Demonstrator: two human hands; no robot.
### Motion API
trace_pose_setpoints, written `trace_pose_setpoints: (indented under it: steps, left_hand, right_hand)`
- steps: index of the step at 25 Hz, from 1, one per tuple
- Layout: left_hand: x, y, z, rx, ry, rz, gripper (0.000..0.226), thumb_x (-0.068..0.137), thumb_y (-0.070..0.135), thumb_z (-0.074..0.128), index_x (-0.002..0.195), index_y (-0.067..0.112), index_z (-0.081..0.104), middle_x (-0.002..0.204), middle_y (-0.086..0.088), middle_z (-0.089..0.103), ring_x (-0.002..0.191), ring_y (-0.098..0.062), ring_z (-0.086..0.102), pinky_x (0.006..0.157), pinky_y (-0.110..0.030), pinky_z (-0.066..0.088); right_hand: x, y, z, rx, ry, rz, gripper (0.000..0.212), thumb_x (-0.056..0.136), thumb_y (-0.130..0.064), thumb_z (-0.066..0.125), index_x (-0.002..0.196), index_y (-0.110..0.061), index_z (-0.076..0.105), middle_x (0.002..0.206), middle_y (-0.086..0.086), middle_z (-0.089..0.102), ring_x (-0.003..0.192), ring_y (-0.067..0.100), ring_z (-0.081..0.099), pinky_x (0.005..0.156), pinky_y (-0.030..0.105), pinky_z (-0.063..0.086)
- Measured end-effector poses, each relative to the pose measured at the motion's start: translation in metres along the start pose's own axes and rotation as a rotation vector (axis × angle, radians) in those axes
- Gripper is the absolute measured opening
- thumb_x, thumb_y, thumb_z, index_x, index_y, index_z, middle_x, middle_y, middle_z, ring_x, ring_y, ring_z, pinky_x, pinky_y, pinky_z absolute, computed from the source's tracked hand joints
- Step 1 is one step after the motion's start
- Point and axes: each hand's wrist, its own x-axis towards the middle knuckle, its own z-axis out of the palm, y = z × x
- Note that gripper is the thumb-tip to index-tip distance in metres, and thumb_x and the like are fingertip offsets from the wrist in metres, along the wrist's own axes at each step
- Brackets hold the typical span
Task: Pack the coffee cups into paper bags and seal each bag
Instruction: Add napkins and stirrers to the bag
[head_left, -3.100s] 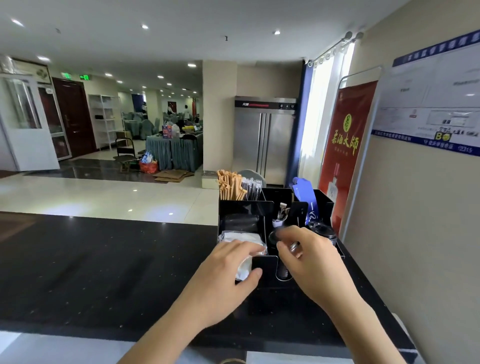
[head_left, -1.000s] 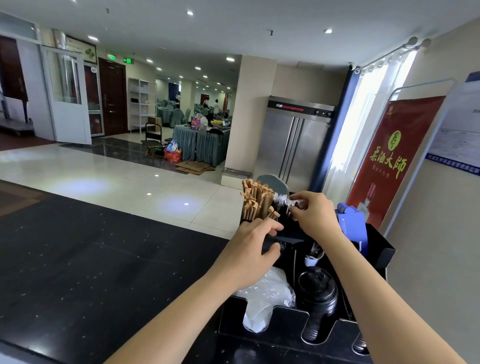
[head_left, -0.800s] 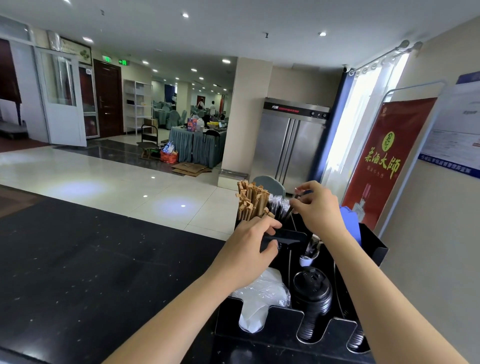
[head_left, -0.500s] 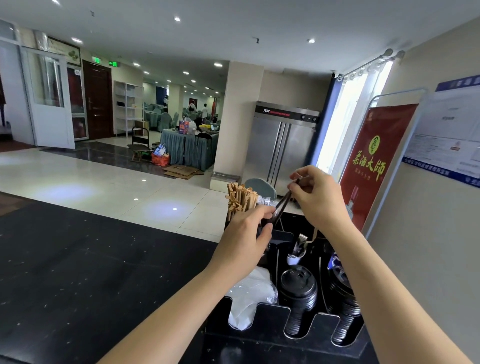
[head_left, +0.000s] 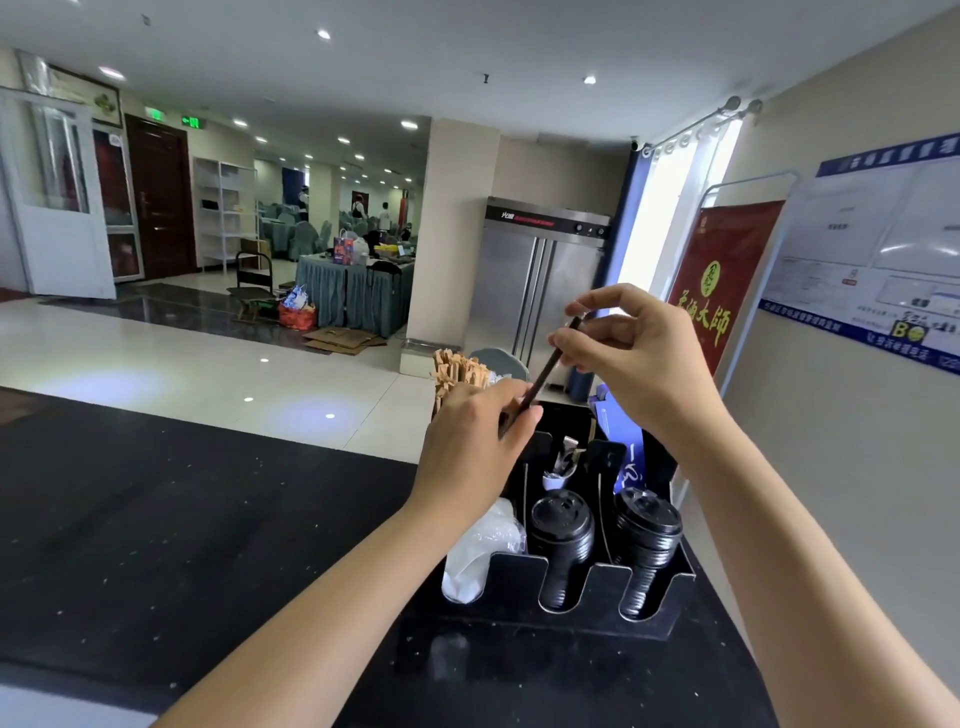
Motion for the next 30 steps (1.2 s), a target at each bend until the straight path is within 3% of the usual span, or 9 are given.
trace_pose_setpoints:
  steps: [2,5,9,13,19,27,30]
  left_hand:
    - [-0.014,0.006,-0.008,-0.068,-0.008,0.016,0.016,0.100,0.037,0.061,0.103,0.027,0.073,0.084,0.010,0.072,0.087,-0.016,0.063,0.073,-0.043,0.054]
    - [-0.040,0.019,-0.023,-0.173,-0.057,-0.023,0.017,0.100,0.037,0.063,0.100,0.025,0.076,0.084,0.012,0.075,0.081,-0.007,0.069,0.072,-0.038,0.056]
    - [-0.072,0.031,-0.042,-0.256,-0.102,-0.079,0.013,0.096,0.029,0.070,0.104,0.020,0.075,0.092,0.010,0.078,0.088,0.001,0.071,0.082,-0.026,0.057]
    - [-0.107,0.036,-0.059,-0.251,-0.120,-0.108,0.014,0.092,0.026,0.076,0.103,0.017,0.076,0.091,0.010,0.077,0.088,-0.001,0.071,0.086,-0.026,0.056]
    - [-0.170,0.030,-0.077,-0.269,-0.208,-0.154,0.010,0.092,0.029,0.076,0.100,0.023,0.076,0.088,0.010,0.076,0.089,-0.007,0.072,0.087,-0.028,0.056]
    - [-0.237,0.025,-0.100,-0.308,-0.330,-0.234,0.013,0.092,0.031,0.076,0.100,0.021,0.076,0.090,0.010,0.078,0.092,-0.004,0.073,0.090,-0.034,0.058]
    - [-0.261,0.021,-0.106,-0.283,-0.378,-0.241,0.017,0.094,0.037,0.072,0.106,0.025,0.076,0.094,0.013,0.076,0.096,-0.002,0.071,0.089,-0.022,0.054]
  right_hand:
    - [-0.014,-0.005,0.000,0.055,-0.006,0.029,0.022,0.085,-0.014,0.084,0.103,-0.012,0.072,0.082,-0.001,0.079,0.072,0.011,0.076,0.068,0.018,0.057]
    - [-0.041,-0.013,0.004,0.146,-0.028,0.072,0.020,0.083,-0.012,0.085,0.100,-0.011,0.074,0.086,0.000,0.080,0.078,0.014,0.077,0.071,0.021,0.059]
    - [-0.082,-0.018,0.016,0.116,-0.085,0.096,0.015,0.085,-0.011,0.083,0.098,-0.010,0.077,0.087,0.000,0.080,0.079,0.013,0.076,0.074,0.025,0.061]
    - [-0.127,-0.019,0.030,0.157,-0.095,0.133,0.010,0.088,-0.010,0.080,0.097,-0.008,0.078,0.078,0.002,0.078,0.068,0.012,0.069,0.066,0.020,0.056]
    - [-0.188,-0.018,0.045,0.192,-0.150,0.159,0.013,0.089,-0.008,0.079,0.102,-0.008,0.079,0.086,-0.001,0.079,0.075,0.005,0.071,0.070,0.016,0.052]
    - [-0.265,-0.018,0.062,0.322,-0.233,0.244,0.019,0.088,0.000,0.076,0.107,0.002,0.074,0.095,0.010,0.079,0.087,0.018,0.076,0.078,0.022,0.057]
    - [-0.286,-0.017,0.067,0.345,-0.227,0.283,0.016,0.088,-0.001,0.077,0.104,-0.001,0.076,0.093,0.010,0.079,0.086,0.021,0.077,0.077,0.024,0.059]
